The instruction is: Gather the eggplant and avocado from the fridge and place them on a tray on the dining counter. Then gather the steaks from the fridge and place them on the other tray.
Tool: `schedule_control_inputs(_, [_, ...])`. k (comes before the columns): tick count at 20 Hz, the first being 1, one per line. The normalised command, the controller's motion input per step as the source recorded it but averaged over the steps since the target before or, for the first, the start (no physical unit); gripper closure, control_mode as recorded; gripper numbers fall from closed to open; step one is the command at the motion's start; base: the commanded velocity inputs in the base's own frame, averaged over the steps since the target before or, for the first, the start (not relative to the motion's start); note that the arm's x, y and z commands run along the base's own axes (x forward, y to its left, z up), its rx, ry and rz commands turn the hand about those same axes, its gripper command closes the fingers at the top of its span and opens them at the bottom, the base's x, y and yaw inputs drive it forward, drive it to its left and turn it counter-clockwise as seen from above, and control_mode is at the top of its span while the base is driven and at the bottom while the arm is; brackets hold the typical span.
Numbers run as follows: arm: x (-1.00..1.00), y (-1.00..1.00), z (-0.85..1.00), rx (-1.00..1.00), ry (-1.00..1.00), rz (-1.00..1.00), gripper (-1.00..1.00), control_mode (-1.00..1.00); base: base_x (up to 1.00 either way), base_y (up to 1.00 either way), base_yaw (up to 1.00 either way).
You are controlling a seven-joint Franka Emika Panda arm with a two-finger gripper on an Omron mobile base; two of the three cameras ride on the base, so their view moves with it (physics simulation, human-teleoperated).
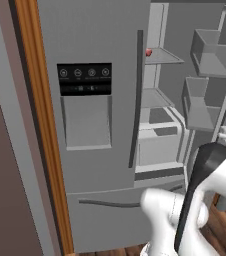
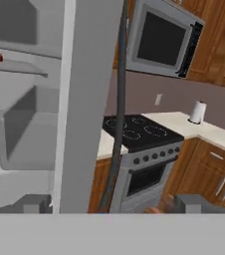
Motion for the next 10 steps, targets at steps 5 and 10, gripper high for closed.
schedule_control_inputs(5, [0.73,0.88,0.0,-0.03,-0.22,-0.2,-1.0,-1.0,0.0,0.0,0.0])
schedule_control_inputs(10, [0.6,0.76,-0.01,-0.09,-0.26,-0.19,-1.0,-1.0,0.0,0.0,0.0])
